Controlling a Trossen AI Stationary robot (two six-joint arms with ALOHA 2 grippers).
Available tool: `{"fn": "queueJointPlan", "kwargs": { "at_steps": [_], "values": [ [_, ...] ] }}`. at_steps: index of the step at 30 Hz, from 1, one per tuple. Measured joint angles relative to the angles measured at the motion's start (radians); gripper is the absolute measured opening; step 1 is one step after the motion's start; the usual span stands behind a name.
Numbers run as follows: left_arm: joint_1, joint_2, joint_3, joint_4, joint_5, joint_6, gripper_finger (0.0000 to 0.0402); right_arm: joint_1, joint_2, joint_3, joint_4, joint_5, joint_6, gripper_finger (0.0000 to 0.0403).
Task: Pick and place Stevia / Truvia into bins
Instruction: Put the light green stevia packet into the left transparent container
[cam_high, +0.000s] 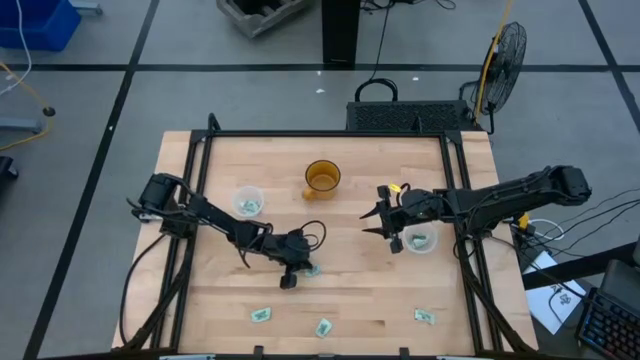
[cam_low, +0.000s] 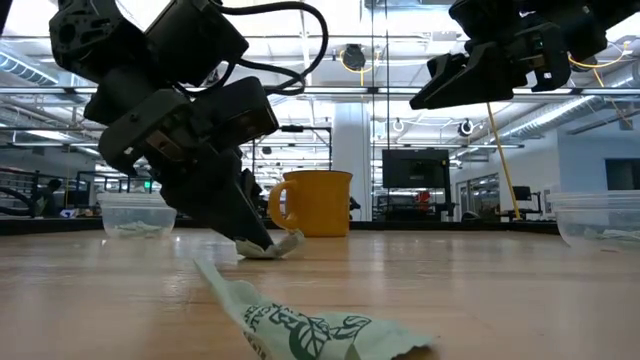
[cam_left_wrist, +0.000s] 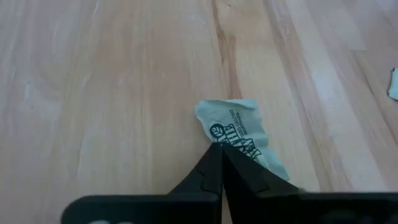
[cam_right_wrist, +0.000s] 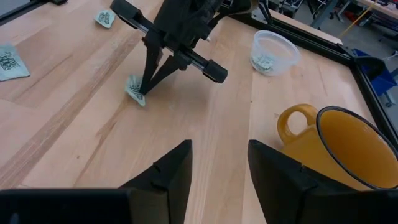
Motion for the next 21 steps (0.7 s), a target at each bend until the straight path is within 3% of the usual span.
{"fn": "queueJointPlan", "kwargs": {
  "at_steps": [6,12,17,21],
  "values": [
    [0.001,-0.103,-0.007,-0.082,-0.045,0.110,0.0005,0.000,0.000,0.001,0.000,0.000,0.000,0.0147],
    [0.016,-0.387,-0.007,-0.457,-0.261,0.130,0.0004,0.000,0.000,0.002,-0.001,0.000,0.000,0.0149],
    [0.039,-0.648,-0.003,-0.736,-0.442,0.073,0.0005,0.000,0.000,0.002,0.000,0.002,0.000,0.0149],
    [0.082,-0.799,-0.004,-0.972,-0.528,-0.016,0.0005,0.000,0.000,0.002,0.003,0.003,0.000,0.0150]
  ]
}}
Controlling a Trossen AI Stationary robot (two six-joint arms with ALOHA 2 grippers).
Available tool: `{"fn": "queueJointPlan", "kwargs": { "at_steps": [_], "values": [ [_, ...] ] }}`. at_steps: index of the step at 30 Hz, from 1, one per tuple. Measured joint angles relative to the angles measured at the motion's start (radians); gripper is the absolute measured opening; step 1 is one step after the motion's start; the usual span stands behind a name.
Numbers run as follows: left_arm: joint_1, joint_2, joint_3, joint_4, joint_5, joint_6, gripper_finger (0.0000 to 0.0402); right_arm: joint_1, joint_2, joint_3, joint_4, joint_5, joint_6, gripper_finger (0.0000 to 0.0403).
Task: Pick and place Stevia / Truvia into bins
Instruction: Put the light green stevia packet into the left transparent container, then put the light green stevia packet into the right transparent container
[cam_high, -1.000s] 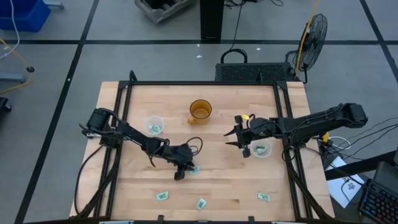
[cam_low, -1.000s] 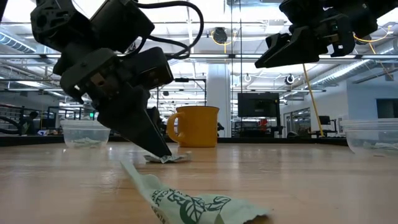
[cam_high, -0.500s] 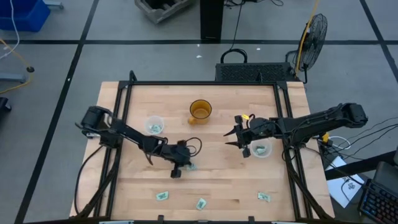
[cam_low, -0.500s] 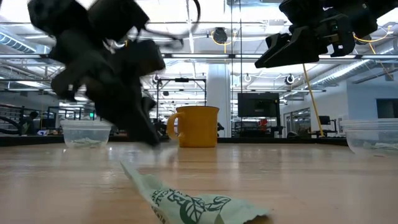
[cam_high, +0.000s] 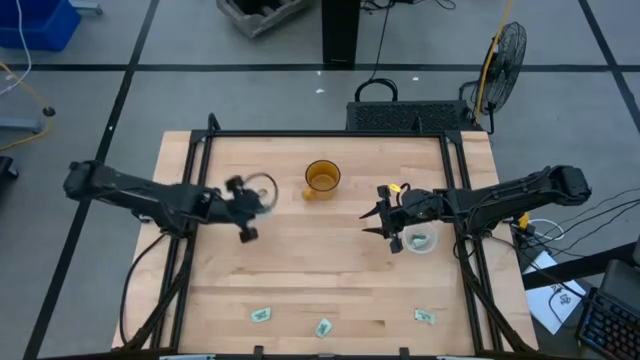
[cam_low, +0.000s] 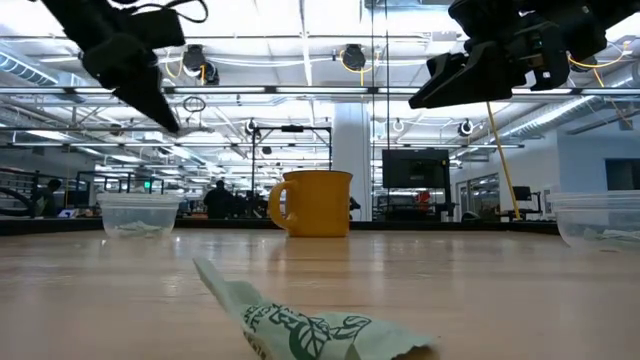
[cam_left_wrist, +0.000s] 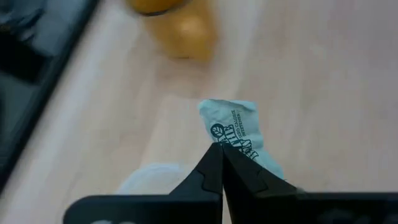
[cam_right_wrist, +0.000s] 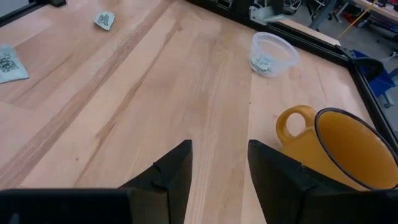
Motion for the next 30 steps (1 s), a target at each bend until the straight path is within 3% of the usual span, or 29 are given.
{"fn": "queueJointPlan", "kwargs": {
  "at_steps": [8,17,30],
  "values": [
    [0.105,-0.061,-0.047,-0.185,-0.002,-0.115,0.0006,0.000,0.000,0.000,0.008,0.000,0.000,0.0148],
    [0.188,0.001,-0.184,-0.072,0.073,-0.186,0.0004,0.000,0.000,0.000,0.009,0.000,0.001,0.0149],
    [0.245,0.016,-0.223,0.005,0.077,-0.171,0.0060,0.000,0.000,0.000,0.015,0.000,0.000,0.0149]
  ]
}}
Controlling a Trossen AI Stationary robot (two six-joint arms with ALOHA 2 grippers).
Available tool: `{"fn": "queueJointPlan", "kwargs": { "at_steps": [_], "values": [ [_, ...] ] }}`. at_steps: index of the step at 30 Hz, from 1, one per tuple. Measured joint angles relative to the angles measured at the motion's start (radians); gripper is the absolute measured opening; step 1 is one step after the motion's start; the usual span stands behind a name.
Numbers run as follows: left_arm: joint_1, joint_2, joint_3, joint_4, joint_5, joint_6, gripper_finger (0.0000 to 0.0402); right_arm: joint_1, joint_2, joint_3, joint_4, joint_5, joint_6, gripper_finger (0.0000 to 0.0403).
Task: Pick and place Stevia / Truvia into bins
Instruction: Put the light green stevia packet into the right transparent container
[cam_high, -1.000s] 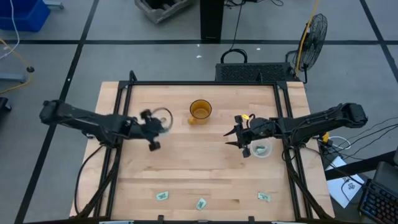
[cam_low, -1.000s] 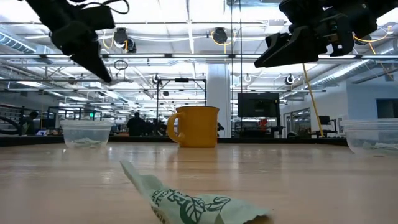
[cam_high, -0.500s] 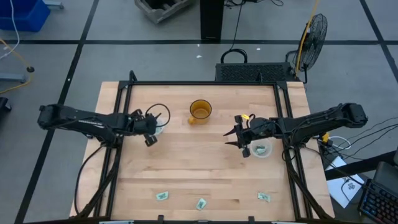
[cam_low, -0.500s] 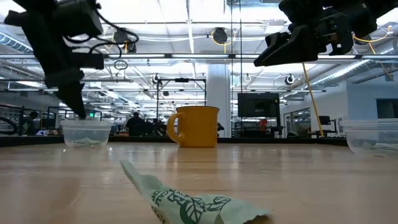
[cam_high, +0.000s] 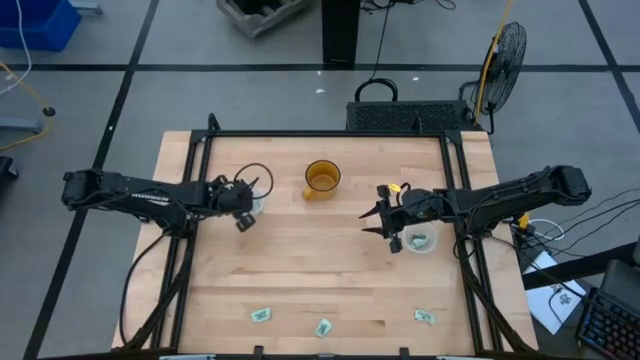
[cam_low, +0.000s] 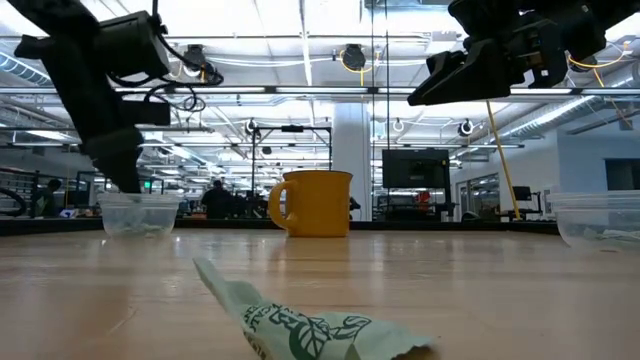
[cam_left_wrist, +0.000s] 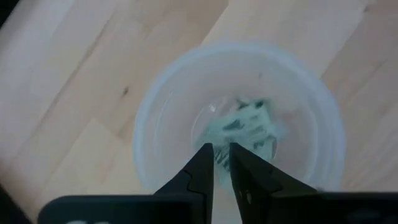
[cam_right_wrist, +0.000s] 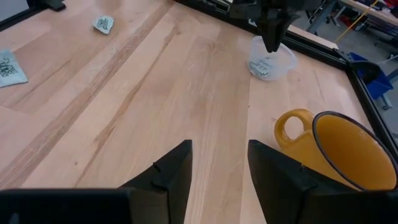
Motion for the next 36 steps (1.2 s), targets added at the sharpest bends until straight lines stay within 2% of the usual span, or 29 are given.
{"fn": "queueJointPlan", "kwargs": {
  "at_steps": [4,10,16,18,21,27,31,36],
  "values": [
    [-0.001,0.000,0.034,0.024,0.003,0.040,0.0070,0.000,0.000,0.000,0.002,0.000,0.000,0.0151],
    [-0.032,0.000,0.178,0.034,0.031,0.079,0.0071,0.000,0.000,0.000,0.021,-0.002,0.000,0.0149],
    [-0.111,-0.001,0.247,0.197,0.287,0.116,0.0072,0.000,0.000,0.000,0.023,-0.003,0.005,0.0152],
    [-0.156,-0.001,0.247,0.224,0.324,0.110,0.0072,0.000,0.000,0.000,0.023,-0.003,0.009,0.0152],
    [-0.234,0.000,0.243,0.225,0.302,0.064,0.0072,0.000,0.000,0.000,0.023,-0.003,0.010,0.0153],
    [-0.353,0.000,0.221,0.237,0.108,0.009,0.0072,0.002,0.000,0.000,0.023,-0.009,0.029,0.0153],
    [-0.375,0.000,0.220,0.241,0.027,-0.019,0.0072,0.005,0.000,0.000,0.024,-0.058,0.085,0.0153],
    [-0.372,0.000,0.220,0.270,0.019,-0.009,0.0072,0.035,0.000,0.007,-0.014,-0.056,0.171,0.0153]
  ]
}}
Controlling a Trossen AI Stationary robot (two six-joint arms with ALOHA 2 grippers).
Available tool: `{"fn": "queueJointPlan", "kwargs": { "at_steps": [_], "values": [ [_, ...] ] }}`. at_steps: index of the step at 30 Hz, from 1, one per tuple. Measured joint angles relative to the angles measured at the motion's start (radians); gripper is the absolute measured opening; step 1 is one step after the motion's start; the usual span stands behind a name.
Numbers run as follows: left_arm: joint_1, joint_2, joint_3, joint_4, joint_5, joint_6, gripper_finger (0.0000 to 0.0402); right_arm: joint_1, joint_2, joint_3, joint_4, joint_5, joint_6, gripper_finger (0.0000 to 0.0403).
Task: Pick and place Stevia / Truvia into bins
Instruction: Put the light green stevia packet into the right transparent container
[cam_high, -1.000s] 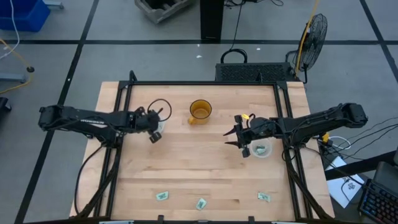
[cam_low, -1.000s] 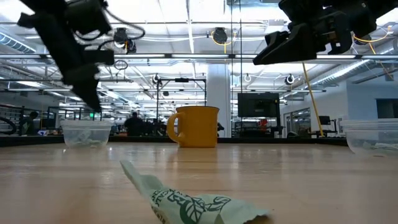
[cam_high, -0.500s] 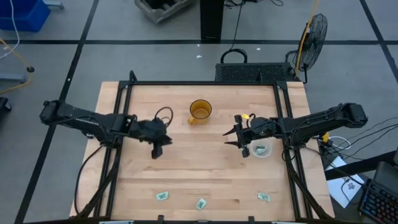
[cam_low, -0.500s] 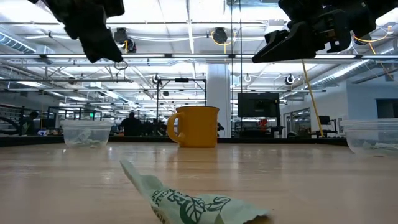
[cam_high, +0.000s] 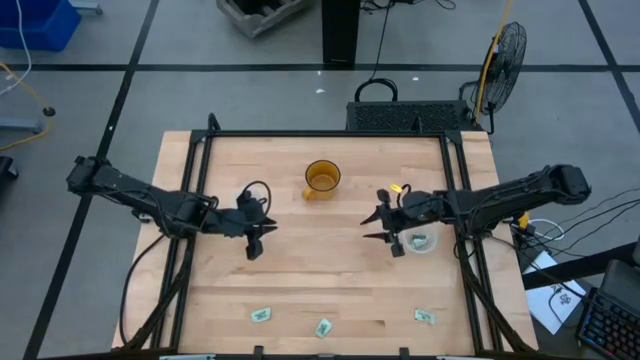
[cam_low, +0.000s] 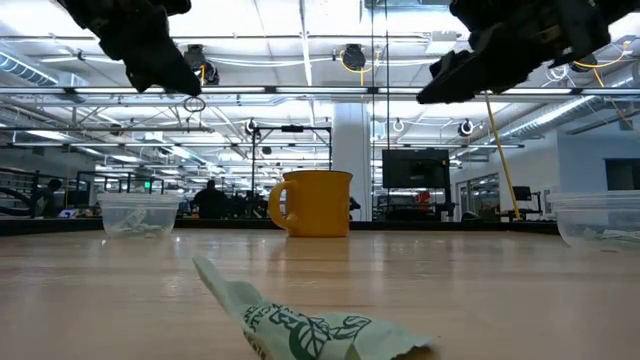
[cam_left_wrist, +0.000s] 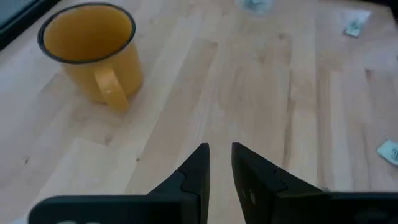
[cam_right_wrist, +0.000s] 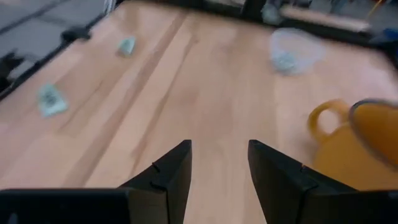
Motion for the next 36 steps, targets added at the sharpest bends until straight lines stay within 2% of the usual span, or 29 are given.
{"fn": "queueJointPlan", "kwargs": {
  "at_steps": [6,9,12,15,19,22,28,32,36],
  "values": [
    [0.021,0.000,0.000,0.044,-0.002,0.044,0.0072,0.101,0.000,0.168,-0.322,0.002,-0.001,0.0153],
    [0.031,0.000,0.000,0.046,-0.002,0.080,0.0072,0.156,0.000,0.280,-0.535,0.003,0.057,0.0153],
    [0.039,0.000,0.000,0.044,-0.002,0.079,0.0072,0.202,-0.001,0.361,-0.731,-0.022,0.212,0.0153],
    [0.039,0.000,0.000,0.044,-0.002,0.078,0.0072,0.235,-0.001,0.382,-0.846,-0.121,0.437,0.0153],
    [0.038,0.000,0.000,0.044,-0.002,0.059,0.0072,0.252,0.008,0.353,-0.893,-0.281,0.642,0.0153],
    [0.038,0.000,0.000,0.044,-0.016,0.035,0.0072,0.264,0.026,0.311,-0.907,-0.347,0.737,0.0153],
    [0.038,0.000,0.000,0.043,-0.026,0.029,0.0072,0.310,0.062,0.231,-0.892,-0.384,0.847,0.0153],
    [0.038,0.000,0.000,0.043,-0.028,0.031,0.0072,0.349,0.076,0.191,-0.873,-0.443,1.072,0.0153],
    [0.038,0.000,0.000,0.044,-0.104,0.032,0.0072,0.407,0.091,0.174,-0.835,-0.449,1.333,0.0153]
  ]
}}
